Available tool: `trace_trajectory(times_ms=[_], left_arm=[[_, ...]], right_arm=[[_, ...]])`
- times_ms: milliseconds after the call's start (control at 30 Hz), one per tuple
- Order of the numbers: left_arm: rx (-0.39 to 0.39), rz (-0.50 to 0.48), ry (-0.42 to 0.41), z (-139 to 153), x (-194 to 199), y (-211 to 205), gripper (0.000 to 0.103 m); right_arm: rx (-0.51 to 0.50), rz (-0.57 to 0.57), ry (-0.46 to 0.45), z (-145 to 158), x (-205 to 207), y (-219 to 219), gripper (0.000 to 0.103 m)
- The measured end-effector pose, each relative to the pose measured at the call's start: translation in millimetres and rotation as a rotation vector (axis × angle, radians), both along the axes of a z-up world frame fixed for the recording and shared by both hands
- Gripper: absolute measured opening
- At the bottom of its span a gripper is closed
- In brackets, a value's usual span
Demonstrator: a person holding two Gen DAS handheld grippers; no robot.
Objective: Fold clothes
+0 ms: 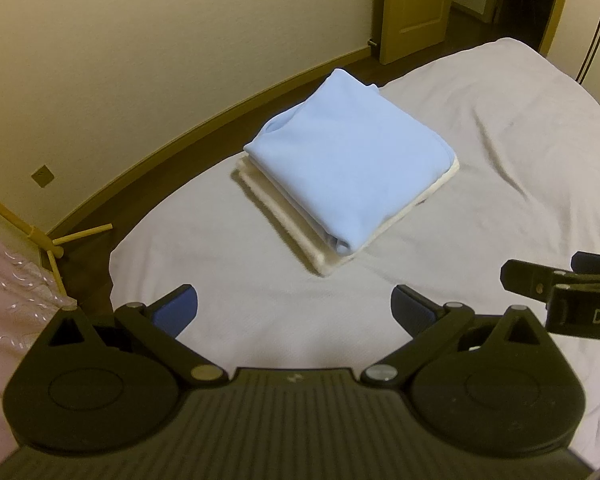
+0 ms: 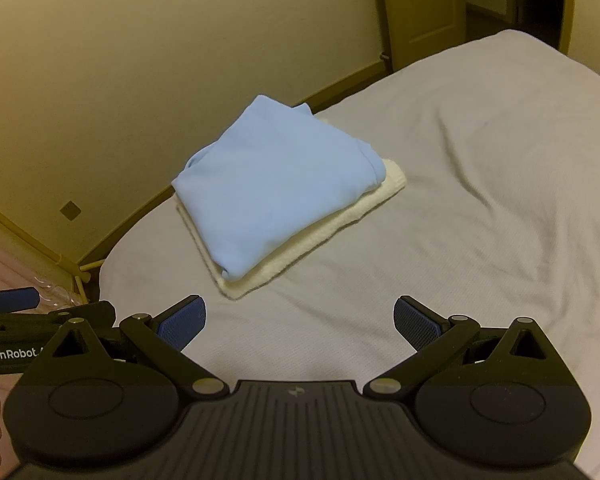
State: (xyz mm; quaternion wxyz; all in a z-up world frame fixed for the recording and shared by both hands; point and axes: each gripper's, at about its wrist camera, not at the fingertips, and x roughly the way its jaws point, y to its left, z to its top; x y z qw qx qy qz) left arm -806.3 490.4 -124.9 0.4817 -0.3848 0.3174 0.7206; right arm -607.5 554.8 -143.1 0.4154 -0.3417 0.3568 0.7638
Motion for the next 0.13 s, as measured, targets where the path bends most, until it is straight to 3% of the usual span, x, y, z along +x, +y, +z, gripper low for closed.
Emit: trace_trajectory(times_ms=[133], left_arm=[[0.021,-0.001,0.012,5.4,0.8,-5.1,0.102]], right_arm=[[0.006,0.001,0.001,3.5,-0.7,-4.1,0.103]])
